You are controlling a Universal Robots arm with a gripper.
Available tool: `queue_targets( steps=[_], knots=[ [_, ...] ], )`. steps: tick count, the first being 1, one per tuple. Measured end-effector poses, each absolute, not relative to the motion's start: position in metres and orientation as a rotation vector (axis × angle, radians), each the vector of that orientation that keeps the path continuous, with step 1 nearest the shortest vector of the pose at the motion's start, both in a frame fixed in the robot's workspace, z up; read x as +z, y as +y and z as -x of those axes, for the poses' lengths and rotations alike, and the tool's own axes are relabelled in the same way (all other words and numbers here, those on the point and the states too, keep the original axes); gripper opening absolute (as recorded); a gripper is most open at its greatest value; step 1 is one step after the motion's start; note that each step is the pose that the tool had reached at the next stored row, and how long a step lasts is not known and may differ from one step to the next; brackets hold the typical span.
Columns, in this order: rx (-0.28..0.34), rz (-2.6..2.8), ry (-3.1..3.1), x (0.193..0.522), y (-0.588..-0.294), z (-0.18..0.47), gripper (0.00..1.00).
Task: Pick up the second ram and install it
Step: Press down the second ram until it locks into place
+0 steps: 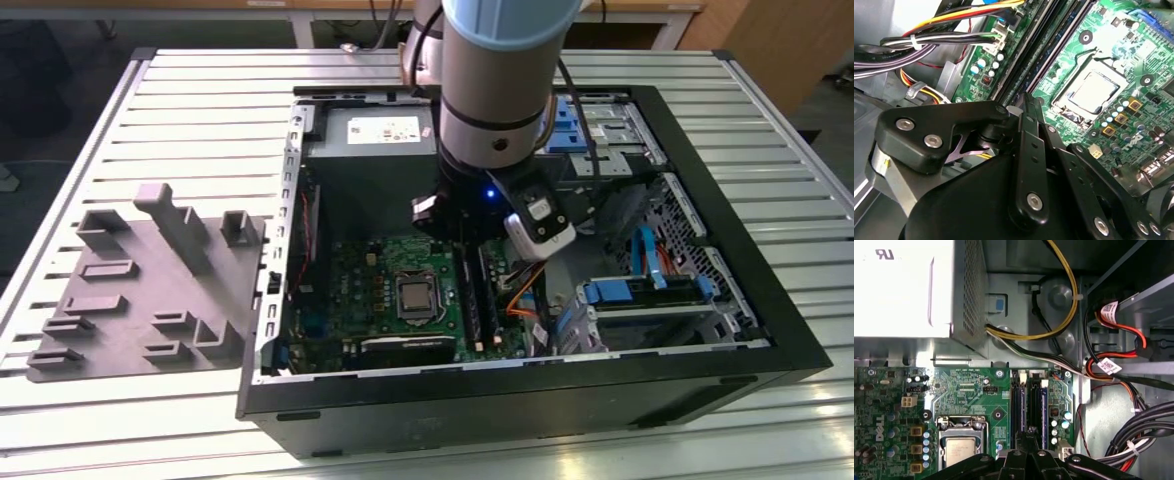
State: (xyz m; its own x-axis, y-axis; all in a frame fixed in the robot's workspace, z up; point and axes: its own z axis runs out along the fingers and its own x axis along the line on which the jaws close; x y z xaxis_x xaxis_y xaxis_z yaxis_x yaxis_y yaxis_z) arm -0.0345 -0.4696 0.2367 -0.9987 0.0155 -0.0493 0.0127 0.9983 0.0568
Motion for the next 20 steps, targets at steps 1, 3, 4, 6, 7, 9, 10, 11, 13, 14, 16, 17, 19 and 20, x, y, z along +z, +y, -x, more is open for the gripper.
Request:
queue_targets(
  steps=[1, 3, 4, 6, 7, 9, 10, 11, 13, 14, 16, 17, 19, 20],
  knots=[
    [0.087, -0.022, 3.090, 0.237, -0.469, 0.034, 0.11],
    [0.087, -0.022, 3.090, 0.237, -0.467, 0.035, 0.11],
    [0.087, -0.022, 3.090, 0.237, -0.466, 0.035, 0.11],
    [0.087, -0.022, 3.090, 0.237, -0.464, 0.035, 0.11],
    [0.087, -0.022, 3.090, 0.237, -0.463, 0.035, 0.11],
    [0.087, -0.022, 3.091, 0.237, -0.461, 0.035, 0.11],
    [0.087, -0.022, 3.091, 0.236, -0.460, 0.035, 0.11],
    [0.087, -0.022, 3.090, 0.236, -0.459, 0.035, 0.11],
    [0.087, -0.022, 3.090, 0.236, -0.457, 0.035, 0.11],
    [0.087, -0.022, 3.090, 0.236, -0.456, 0.035, 0.11],
    [0.087, -0.022, 3.090, 0.236, -0.454, 0.035, 0.11],
    [0.087, -0.022, 3.090, 0.236, -0.453, 0.035, 0.11],
    [0.087, -0.024, 3.090, 0.236, -0.452, 0.035, 0.11],
    [0.087, -0.025, 3.090, 0.236, -0.451, 0.035, 0.11]
  ],
)
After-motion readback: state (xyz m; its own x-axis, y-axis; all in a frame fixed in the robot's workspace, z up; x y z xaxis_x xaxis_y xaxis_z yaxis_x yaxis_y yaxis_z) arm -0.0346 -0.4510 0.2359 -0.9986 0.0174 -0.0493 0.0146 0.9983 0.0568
